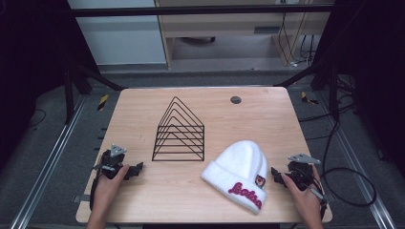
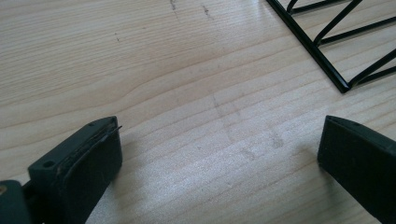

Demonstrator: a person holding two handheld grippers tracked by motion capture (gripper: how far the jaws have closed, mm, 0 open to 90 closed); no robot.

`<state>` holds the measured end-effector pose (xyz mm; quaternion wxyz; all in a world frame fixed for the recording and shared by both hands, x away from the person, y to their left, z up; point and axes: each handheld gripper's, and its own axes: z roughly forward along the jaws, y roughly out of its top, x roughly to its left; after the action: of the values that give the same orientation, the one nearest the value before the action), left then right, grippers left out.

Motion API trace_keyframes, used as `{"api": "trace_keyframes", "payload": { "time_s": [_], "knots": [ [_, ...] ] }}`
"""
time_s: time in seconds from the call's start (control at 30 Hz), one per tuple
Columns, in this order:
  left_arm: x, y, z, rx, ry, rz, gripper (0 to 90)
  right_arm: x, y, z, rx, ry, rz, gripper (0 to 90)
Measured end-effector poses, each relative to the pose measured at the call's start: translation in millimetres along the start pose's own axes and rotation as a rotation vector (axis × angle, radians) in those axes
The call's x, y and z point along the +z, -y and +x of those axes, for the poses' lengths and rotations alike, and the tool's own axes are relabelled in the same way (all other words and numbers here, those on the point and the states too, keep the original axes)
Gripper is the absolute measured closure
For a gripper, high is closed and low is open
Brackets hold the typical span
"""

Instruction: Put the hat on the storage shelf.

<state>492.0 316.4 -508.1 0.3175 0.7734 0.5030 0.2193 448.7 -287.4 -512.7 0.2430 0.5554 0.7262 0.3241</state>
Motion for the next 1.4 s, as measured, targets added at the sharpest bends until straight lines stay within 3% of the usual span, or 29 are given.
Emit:
{"api": "trace_keyframes", "payload": {
  "time_s": [0.63,0.73,0.8,0.93,1.23,1.33,1.37,1.4],
  "knots": [
    [-0.8,0.6,-1.2,-0.007,-0.007,0.001,0.0,-0.9,0.3,0.7,0.002,0.0,0.001,9.5],
    [-0.9,0.9,-1.5,-0.008,-0.006,-0.001,0.0,-2.5,-2.2,-1.5,-0.016,-0.019,0.017,14.4],
    [-0.9,0.9,-1.5,-0.008,-0.006,-0.001,0.0,-5.9,-6.8,-3.3,-0.009,-0.045,0.023,13.7],
    [-1.0,0.9,-1.4,-0.007,-0.006,0.001,0.0,-10.7,-15.7,-3.1,-0.026,-0.053,0.018,14.0],
    [-1.0,0.9,-1.4,-0.006,-0.006,0.001,0.0,-20.0,-64.7,8.4,-0.149,-0.048,0.088,21.3],
    [-0.9,0.9,-1.5,-0.009,-0.006,-0.001,0.0,-20.5,-83.4,15.3,-0.19,-0.073,0.086,28.2],
    [-1.0,0.9,-1.4,-0.007,-0.005,0.0,0.0,-18.7,-94.4,21.5,-0.23,-0.08,0.099,34.9],
    [-0.9,0.9,-1.6,-0.009,-0.006,-0.001,0.0,-18.7,-94.4,21.5,-0.23,-0.08,0.099,34.9]
  ]
}}
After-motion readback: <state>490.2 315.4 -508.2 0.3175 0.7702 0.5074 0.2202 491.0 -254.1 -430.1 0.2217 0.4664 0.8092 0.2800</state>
